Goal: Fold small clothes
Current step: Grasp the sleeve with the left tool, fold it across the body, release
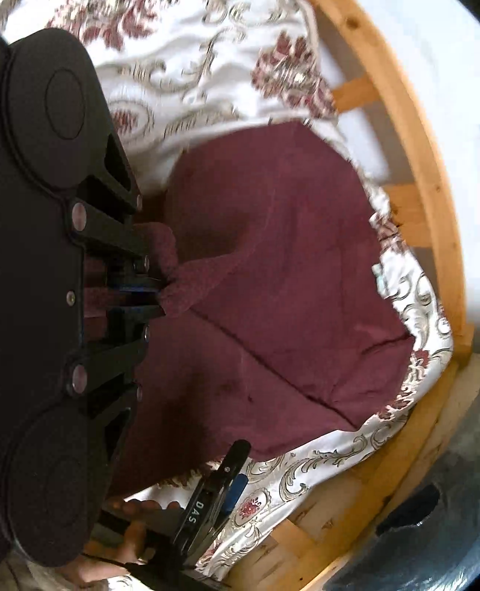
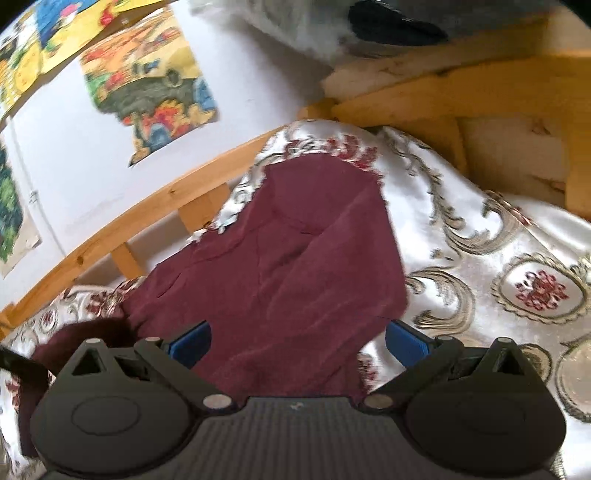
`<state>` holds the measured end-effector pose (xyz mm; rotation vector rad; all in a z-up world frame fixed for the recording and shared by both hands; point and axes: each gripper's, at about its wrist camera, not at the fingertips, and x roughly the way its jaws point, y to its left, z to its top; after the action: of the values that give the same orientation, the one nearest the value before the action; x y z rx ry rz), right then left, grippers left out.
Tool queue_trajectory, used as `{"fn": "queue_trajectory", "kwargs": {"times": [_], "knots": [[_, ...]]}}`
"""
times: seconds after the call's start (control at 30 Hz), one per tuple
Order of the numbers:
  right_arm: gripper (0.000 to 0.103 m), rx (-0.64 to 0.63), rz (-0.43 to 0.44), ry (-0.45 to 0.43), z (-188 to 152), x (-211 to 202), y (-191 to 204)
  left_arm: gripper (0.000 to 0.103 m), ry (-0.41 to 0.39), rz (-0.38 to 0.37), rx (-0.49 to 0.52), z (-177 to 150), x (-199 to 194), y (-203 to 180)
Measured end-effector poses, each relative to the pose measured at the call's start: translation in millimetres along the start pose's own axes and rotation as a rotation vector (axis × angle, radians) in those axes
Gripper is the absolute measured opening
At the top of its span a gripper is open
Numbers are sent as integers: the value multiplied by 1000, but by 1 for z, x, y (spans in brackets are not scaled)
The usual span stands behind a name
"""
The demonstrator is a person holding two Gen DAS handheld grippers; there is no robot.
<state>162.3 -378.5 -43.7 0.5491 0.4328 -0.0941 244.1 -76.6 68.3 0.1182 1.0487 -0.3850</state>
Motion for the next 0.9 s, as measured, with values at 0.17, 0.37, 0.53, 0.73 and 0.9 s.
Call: {"fn": "queue_trajectory", "kwargs": {"times": [0.17,0.37,0.53,0.73,0.9], "knots": [[103,57,-43,5,2,2,-16,6,-12,4,24,1,26,-12],[103,82,-71,12,1,5,-23,7,-40,-63,-81,5,44,-8],[103,53,-82,18,-2,7,-19,14,-30,-79,-84,7,60,-14],[103,22,-65,23,-3,6,-13,33,-51,-123,-125,4,56,-4],[103,-9,-24,31,-7,4,-2,61,-106,-26,-142,2,40,18]]}}
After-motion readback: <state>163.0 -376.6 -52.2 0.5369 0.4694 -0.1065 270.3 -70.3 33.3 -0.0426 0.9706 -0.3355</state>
